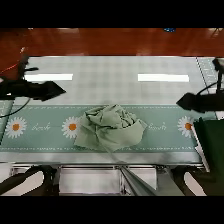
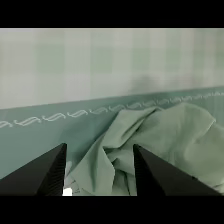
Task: Fold the shirts.
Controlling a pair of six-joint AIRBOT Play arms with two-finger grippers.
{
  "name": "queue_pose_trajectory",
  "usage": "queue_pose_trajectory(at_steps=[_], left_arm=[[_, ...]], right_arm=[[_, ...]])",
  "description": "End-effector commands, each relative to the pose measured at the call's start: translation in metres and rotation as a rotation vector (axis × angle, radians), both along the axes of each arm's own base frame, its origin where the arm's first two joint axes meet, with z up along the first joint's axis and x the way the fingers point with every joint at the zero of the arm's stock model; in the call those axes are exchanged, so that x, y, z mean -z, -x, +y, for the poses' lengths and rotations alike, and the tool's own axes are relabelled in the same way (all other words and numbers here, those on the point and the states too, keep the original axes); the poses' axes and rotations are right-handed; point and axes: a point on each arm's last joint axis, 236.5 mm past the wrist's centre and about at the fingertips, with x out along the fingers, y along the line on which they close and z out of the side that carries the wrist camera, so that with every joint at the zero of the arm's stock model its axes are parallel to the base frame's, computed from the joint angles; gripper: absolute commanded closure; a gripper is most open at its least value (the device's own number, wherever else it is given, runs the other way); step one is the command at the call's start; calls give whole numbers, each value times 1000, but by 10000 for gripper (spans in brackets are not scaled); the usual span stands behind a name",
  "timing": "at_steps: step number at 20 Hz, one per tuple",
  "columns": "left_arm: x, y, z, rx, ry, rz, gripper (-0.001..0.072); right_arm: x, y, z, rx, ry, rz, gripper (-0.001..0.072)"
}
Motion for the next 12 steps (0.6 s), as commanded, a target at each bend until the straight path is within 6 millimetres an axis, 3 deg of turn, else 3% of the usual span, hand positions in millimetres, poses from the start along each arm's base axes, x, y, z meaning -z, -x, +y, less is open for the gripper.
queue_pose_trajectory(at_steps=[1, 4, 6, 9, 12], left_arm=[[61, 1, -57, 173, 65, 154, 201], [80, -9, -94, 259, 57, 183, 201], [91, -2, -114, 323, 36, 236, 201], [117, 27, -111, 451, -118, 368, 201], [123, 42, -116, 515, -164, 413, 201]], right_arm=[[42, 43, 25, 36, -161, 90, 306], [57, 59, 42, 25, -233, 126, 306], [59, 62, 43, 23, -235, 135, 306], [59, 62, 43, 18, -234, 134, 306], [60, 63, 45, 8, -233, 138, 305]])
